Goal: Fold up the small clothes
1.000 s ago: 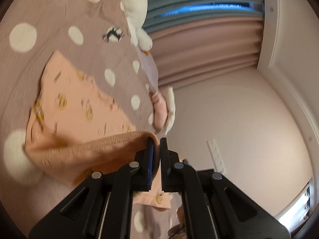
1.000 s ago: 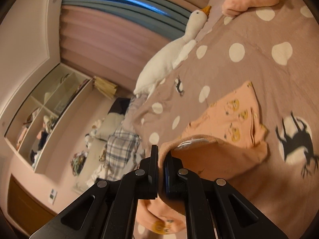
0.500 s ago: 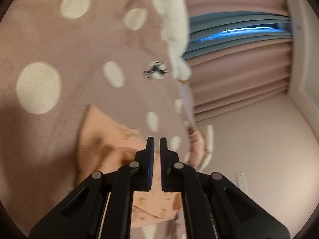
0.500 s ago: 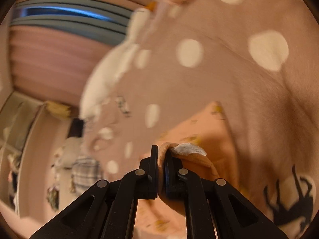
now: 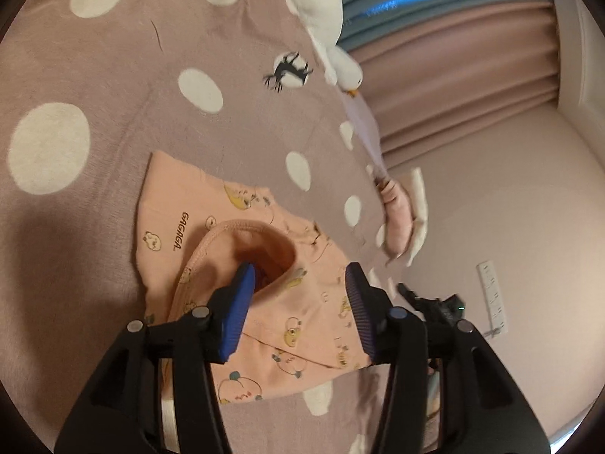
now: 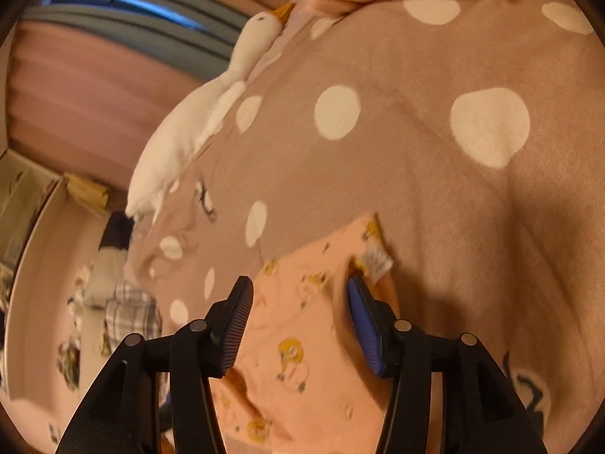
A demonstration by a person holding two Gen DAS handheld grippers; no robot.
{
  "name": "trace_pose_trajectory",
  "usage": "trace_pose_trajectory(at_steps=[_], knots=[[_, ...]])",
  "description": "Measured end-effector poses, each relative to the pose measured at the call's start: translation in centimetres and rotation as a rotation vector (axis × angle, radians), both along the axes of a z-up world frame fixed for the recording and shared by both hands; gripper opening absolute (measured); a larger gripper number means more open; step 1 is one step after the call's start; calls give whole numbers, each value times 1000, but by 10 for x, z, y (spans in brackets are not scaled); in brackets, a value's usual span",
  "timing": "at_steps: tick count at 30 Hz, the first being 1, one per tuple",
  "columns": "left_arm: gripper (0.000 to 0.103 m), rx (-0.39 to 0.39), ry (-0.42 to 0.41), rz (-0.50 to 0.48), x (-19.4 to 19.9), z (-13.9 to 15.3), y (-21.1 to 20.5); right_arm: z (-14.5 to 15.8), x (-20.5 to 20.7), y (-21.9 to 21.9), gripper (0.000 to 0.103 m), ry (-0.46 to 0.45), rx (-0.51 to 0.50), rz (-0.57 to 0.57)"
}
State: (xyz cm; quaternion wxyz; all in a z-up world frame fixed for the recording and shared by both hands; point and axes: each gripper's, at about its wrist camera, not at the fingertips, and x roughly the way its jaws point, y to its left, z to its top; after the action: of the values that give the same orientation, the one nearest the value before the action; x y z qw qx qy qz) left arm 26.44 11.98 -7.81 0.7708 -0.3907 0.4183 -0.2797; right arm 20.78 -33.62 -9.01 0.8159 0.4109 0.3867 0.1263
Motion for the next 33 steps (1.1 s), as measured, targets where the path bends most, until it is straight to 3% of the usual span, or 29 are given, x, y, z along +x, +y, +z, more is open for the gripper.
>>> trace_pose_trajectory(at_steps=[5,6,8,12,14,17,23,24,26,27,29,33], knots=[[46,62,37,-101,17,-16,-26,4,-14,4,53,-19,21,30],[41,75,42,-116,19,-17,-31,6,-15,8,53,-23,21,37],[0,79,82,-153,25,-23,-40,9,-20,11,53,-31,20,49],[1,-20,125,-117,32,-23,-42,10,-29,15,53,-41,36,67],[0,-152,150,7,39,-20,-28,12,-32,16,53,-53,50,72],[0,-234,160,172,49,-11,-9,17,-35,17,53,-75,61,75],[2,-180,131,324,77,13,-1,29,-41,12,53,-117,16,20],[7,-160,152,344,82,14,0,29,-41,11,53,-117,17,18],[33,-92,193,360,88,14,-4,27,-43,10,55,-112,15,21],[35,-43,206,373,88,13,-1,27,-45,9,56,-111,3,20],[35,8,201,376,81,10,6,27,-49,7,56,-115,-8,25],[35,62,180,285,62,0,9,26,-52,5,56,-109,-6,51]])
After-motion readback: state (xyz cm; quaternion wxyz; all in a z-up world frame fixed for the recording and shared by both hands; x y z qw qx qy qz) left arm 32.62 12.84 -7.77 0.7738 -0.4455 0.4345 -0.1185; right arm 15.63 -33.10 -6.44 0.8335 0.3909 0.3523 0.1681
